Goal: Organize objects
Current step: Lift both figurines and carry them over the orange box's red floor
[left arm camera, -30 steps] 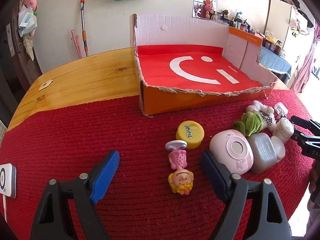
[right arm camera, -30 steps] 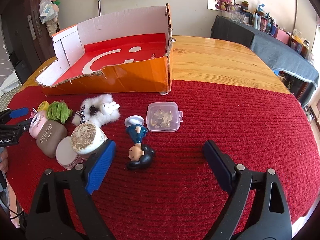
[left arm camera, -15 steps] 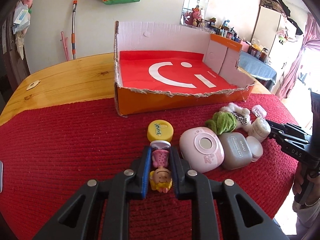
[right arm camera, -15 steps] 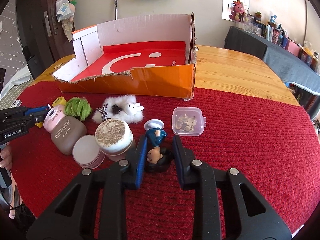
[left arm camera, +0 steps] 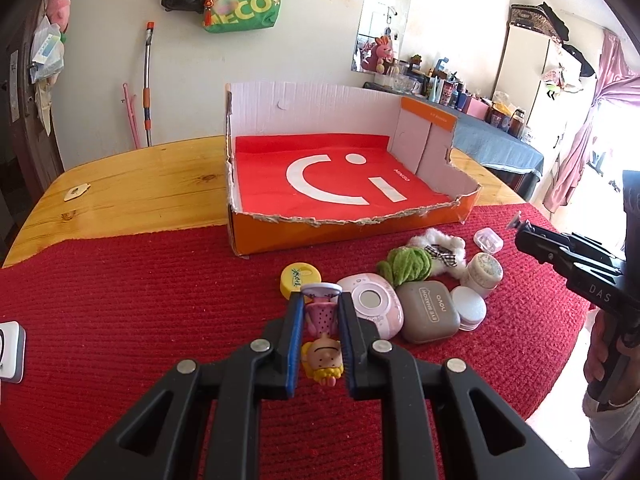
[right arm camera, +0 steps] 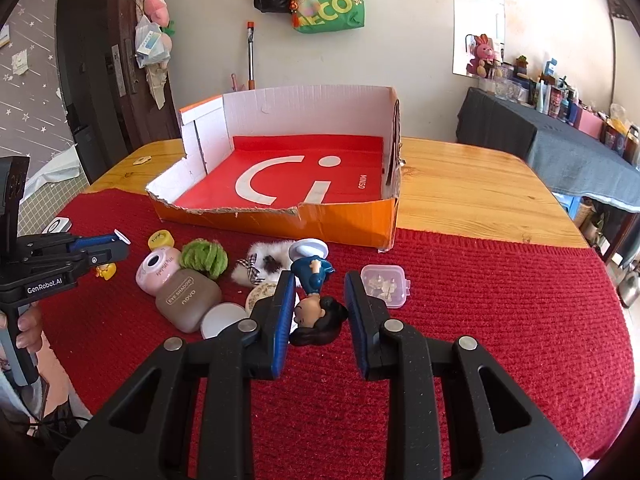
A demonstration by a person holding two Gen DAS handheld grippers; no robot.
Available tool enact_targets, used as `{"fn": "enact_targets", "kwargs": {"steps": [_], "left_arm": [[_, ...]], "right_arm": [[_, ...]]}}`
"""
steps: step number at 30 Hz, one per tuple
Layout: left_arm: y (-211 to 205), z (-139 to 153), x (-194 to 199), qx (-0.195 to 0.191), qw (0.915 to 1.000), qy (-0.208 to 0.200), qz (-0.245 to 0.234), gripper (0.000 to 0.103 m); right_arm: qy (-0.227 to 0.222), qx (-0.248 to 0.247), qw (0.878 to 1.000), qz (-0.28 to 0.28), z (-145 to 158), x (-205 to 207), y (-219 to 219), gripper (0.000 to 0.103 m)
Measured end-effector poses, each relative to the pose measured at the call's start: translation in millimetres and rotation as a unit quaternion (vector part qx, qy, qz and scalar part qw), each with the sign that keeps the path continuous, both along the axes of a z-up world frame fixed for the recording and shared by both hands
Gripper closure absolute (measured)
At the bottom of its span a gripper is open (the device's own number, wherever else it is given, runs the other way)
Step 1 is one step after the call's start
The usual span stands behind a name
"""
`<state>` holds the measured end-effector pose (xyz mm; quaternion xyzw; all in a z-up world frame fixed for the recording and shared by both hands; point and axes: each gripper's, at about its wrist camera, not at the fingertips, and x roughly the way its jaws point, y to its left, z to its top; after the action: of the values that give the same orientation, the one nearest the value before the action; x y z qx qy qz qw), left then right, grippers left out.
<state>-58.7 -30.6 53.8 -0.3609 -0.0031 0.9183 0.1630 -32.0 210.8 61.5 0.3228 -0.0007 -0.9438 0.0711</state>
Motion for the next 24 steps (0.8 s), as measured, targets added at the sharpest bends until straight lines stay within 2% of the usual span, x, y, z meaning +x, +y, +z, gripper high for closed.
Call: {"fn": "enact_targets", "kwargs": {"steps": [15, 24], "left_arm": [[-2, 21, 5, 0.000, 0.9998, 0.019, 0.001, 0.086], [2, 44, -23, -0.006, 0.9997, 0.024, -0.009, 0.086]], "right_arm": [[0.007, -0.009, 1.000, 0.008, 9, 3, -3, 0.079], [0.009, -0.003, 1.000, 0.020, 28, -30, -7, 0.079]]}}
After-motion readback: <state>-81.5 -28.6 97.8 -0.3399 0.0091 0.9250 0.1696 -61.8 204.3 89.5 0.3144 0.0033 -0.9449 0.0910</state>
